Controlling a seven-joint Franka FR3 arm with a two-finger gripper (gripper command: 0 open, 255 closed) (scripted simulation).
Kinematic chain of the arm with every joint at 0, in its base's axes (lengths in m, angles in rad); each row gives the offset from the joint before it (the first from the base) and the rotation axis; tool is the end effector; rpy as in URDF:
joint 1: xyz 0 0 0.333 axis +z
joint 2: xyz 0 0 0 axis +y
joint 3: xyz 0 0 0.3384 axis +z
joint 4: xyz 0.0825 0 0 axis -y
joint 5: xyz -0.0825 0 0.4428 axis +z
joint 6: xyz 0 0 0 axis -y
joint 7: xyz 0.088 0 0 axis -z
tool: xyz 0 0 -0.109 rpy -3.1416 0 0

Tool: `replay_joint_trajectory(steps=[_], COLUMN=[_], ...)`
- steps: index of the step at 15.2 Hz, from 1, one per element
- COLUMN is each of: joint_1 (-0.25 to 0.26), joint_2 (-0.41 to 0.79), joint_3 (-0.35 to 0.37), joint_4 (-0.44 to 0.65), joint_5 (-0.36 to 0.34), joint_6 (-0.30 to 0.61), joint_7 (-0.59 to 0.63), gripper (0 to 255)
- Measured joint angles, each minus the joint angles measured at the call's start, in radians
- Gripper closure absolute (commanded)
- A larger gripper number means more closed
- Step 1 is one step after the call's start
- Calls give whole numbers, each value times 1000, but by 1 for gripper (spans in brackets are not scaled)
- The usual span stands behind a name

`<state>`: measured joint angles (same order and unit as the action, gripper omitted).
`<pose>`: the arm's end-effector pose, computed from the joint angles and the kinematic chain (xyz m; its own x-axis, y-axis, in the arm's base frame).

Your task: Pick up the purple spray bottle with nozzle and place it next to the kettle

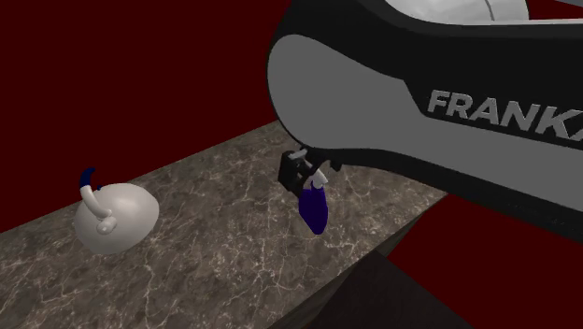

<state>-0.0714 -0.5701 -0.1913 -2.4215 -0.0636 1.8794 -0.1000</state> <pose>0.4108 -0.1211 0.5077 0.9930 -0.1155 0.0250 -0.1145 -0.9926 -0.0395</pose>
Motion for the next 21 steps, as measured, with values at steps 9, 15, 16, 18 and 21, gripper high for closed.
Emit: replay_joint_trajectory(steps=[9, 15, 16, 18, 21], joint_1=[-25, -25, -25, -25, -25], joint_2=[193, 222, 224, 225, 225], joint_3=[-75, -83, -83, -84, -84], joint_4=[7, -44, -44, -45, -46], joint_5=[-35, -34, -34, -34, -34], joint_6=[199, 279, 281, 283, 283], joint_7=[-70, -74, -74, -75, -75], gripper=[0, 0, 0, 0, 255])
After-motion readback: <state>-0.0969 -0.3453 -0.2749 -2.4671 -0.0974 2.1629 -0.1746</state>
